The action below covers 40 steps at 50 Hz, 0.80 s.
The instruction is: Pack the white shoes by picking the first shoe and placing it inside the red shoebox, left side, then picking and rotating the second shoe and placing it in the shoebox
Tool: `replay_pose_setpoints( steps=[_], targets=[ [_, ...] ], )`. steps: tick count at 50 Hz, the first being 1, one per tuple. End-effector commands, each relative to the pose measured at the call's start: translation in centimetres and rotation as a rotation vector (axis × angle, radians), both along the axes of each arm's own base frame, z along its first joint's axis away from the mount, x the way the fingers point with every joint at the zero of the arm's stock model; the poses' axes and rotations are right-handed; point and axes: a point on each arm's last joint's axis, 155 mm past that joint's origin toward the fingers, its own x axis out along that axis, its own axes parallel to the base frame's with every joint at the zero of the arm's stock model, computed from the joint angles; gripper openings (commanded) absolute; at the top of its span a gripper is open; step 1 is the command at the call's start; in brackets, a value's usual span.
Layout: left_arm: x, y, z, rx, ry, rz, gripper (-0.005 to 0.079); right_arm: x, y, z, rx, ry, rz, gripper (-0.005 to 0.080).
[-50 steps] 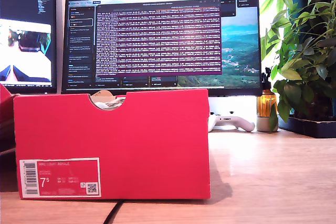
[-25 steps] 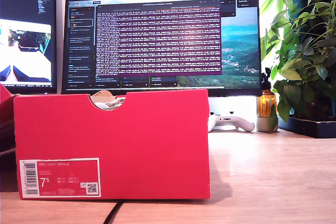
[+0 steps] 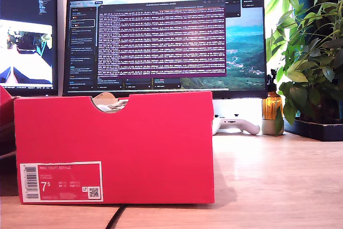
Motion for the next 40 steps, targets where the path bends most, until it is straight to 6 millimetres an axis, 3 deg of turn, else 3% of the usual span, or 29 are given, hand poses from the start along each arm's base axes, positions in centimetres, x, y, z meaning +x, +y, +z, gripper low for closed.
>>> replay_pose_setpoints(
  steps=[1,7,22,32,40],
  targets=[
    [-0.2,0.2,-1.4,-0.007,0.024,0.011,-0.0019,-0.1,-0.3,0.4,0.015,-0.012,-0.02,-0.0012],
    [-0.2,0.2,-1.2,-0.029,0.023,0.012,-0.0019,-0.4,-0.6,0.7,0.018,-0.007,-0.04,-0.0012],
    [-1.2,0.0,2.1,-0.026,-0.11,0.0,-0.0019,-0.6,-0.6,1.4,0.017,-0.035,-0.038,-0.0012],
    [-1.9,0.2,1.4,-0.026,-0.088,0.014,-0.0019,-0.6,-0.6,1.4,0.015,-0.034,-0.04,-0.0012],
    [-2.3,1.7,0.8,-0.027,-0.07,0.094,-0.0019,-0.6,-0.6,1.4,0.015,-0.034,-0.039,-0.0012]
  ],
)
